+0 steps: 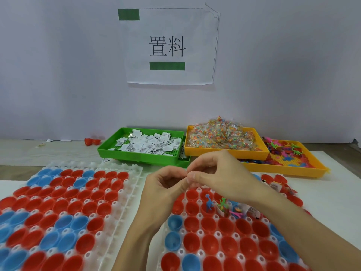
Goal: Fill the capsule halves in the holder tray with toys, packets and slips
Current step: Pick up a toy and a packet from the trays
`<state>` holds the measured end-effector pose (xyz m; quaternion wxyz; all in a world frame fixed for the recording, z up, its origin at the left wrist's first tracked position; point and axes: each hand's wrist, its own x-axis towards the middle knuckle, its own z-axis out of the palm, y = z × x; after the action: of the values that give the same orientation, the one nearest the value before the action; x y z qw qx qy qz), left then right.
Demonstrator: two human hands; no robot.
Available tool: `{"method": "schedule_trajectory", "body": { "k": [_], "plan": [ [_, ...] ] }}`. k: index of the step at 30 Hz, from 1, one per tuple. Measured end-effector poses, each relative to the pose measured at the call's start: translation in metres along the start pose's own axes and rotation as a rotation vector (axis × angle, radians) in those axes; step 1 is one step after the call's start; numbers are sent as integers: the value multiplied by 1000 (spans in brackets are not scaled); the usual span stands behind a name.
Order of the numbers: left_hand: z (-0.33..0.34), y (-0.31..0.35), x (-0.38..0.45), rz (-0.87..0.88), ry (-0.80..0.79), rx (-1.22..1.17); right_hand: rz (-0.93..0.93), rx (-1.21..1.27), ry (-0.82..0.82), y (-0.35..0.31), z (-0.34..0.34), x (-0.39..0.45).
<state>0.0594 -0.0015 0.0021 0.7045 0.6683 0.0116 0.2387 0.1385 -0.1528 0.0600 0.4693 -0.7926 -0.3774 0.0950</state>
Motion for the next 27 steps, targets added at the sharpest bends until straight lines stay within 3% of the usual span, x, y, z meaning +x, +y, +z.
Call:
{"method": "schedule_trajectory", "body": {
  "k": [11,19,27],
  "plan": [
    [3,4,-1,-40,-21,22,38,-146,-9,10,-9,-2],
    [-13,-8,5,31,335,147,60,-310,-201,13,-18,-14],
    [-19,-17,8,-4,407,159,-17,-353,-242,15,-13,-12]
  ]
}}
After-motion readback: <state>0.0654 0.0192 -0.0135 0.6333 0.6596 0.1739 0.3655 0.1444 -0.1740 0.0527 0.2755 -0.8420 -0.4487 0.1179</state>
